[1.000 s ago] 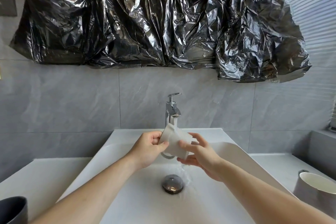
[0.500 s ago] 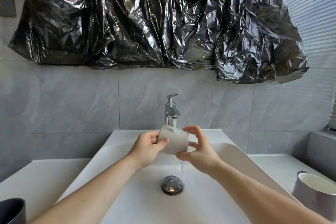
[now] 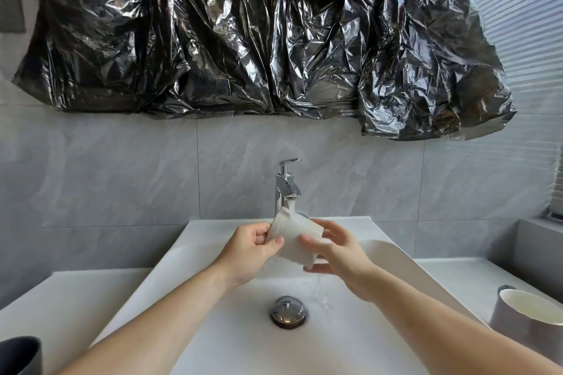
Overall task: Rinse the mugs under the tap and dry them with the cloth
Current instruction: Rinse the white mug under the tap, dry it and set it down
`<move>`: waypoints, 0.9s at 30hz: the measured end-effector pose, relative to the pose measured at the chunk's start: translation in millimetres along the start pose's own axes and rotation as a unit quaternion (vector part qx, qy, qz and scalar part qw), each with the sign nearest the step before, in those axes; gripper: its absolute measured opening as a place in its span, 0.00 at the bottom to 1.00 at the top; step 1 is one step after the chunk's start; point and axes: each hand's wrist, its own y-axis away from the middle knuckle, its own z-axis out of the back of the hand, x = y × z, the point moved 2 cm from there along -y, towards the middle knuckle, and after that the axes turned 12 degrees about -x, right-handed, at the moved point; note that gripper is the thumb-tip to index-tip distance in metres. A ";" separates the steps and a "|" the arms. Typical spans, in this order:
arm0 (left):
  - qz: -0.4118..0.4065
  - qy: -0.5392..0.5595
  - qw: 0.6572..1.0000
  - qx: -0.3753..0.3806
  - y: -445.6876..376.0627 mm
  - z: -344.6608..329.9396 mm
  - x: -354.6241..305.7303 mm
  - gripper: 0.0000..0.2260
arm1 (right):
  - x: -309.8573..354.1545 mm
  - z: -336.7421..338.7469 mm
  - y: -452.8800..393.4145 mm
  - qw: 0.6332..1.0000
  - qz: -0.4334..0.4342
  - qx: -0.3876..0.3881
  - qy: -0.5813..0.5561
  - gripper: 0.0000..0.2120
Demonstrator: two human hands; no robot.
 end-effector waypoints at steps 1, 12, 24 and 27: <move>0.002 0.003 1.000 -0.001 -0.3 -0.7 0.1 0.08 | 0.6 -0.2 -0.1 1.000 0.021 -0.006 0.013 0.23; 0.002 0.034 0.999 -0.027 1.1 -1.2 -6.0 0.07 | 2.1 -11.0 4.3 0.992 0.105 -0.025 0.065 0.32; 0.008 0.011 1.000 0.019 -2.8 0.1 4.5 0.09 | -5.1 2.0 -1.1 0.994 -0.081 0.047 -0.049 0.21; 0.021 0.009 1.000 0.011 -5.4 -1.4 5.1 0.08 | -4.7 2.3 -2.1 0.997 -0.051 0.044 -0.025 0.26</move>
